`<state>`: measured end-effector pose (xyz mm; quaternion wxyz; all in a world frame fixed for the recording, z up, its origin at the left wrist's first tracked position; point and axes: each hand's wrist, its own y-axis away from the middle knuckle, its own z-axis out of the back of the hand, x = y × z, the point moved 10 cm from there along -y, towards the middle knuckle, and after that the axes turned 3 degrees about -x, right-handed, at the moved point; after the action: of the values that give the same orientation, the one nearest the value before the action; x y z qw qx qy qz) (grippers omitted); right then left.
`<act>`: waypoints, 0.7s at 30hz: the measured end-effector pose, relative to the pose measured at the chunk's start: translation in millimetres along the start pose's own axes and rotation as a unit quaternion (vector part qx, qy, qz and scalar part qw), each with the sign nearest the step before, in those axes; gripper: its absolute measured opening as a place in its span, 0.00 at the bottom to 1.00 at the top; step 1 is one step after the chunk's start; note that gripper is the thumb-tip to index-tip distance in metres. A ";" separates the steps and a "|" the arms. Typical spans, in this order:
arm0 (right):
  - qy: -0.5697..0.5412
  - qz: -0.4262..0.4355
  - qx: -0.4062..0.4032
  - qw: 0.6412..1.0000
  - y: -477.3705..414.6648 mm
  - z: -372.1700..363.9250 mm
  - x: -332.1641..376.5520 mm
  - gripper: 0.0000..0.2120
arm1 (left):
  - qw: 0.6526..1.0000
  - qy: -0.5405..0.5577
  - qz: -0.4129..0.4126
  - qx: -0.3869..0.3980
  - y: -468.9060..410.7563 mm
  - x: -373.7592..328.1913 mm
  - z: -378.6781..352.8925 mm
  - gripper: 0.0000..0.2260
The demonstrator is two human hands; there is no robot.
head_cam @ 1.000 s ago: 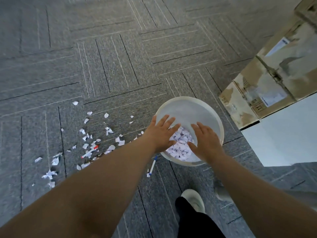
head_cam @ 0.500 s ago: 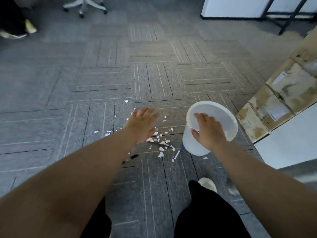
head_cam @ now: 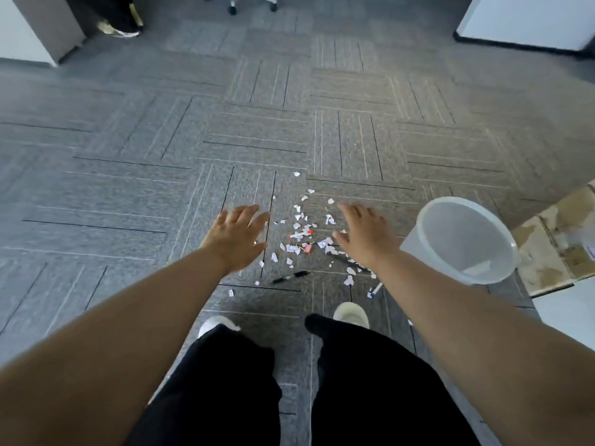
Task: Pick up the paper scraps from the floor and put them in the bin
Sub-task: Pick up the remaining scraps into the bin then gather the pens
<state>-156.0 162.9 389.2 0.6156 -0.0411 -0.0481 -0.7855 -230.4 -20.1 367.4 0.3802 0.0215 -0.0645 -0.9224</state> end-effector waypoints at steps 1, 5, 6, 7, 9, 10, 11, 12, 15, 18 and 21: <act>-0.002 0.006 0.008 1.000 -8.5 -13.3 -0.6 0.28 | 1.000 0.004 0.004 0.007 -7.6 1.7 -14.6 0.29; 0.006 0.023 0.061 0.998 -43.1 -83.5 -13.1 0.27 | 0.999 0.033 0.016 0.039 -45.0 6.0 -79.8 0.28; 0.007 0.025 0.078 0.997 -53.5 -103.0 -17.7 0.27 | 0.998 0.043 0.021 0.046 -55.8 9.5 -96.5 0.28; 0.008 0.025 0.093 0.995 -64.1 -122.5 -22.6 0.27 | 0.997 0.052 0.026 0.050 -66.2 13.4 -112.8 0.28; 0.008 0.022 0.114 0.993 -84.3 -159.0 -29.8 0.28 | 0.995 0.073 0.040 0.053 -83.3 22.5 -144.1 0.28; 0.003 0.023 0.120 0.992 -93.3 -176.6 -31.1 0.28 | 0.994 0.083 0.050 0.055 -89.6 28.1 -159.9 0.28; -0.004 0.027 0.127 0.992 -101.4 -194.0 -30.1 0.28 | 0.992 0.091 0.062 0.059 -94.1 34.7 -176.2 0.28; -0.008 0.033 0.137 0.990 -107.4 -211.9 -26.6 0.28 | 0.990 0.099 0.075 0.066 -96.6 42.3 -192.9 0.28; -0.014 0.066 0.171 0.983 -116.1 -267.8 -6.1 0.28 | 0.982 0.106 0.118 0.100 -91.6 72.7 -245.8 0.28; -0.029 0.098 0.198 0.975 -116.8 -321.0 20.2 0.28 | 0.976 0.075 0.156 0.134 -74.3 105.7 -293.9 0.28; -0.060 0.092 0.216 0.970 -119.2 -362.9 38.3 0.27 | 0.964 0.074 0.176 0.185 -56.8 123.3 -340.1 0.27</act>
<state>-282.8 108.4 31.0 0.6756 0.0419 -0.2496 -0.6924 -327.5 -102.0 23.9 0.5300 0.1483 -0.2083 -0.8085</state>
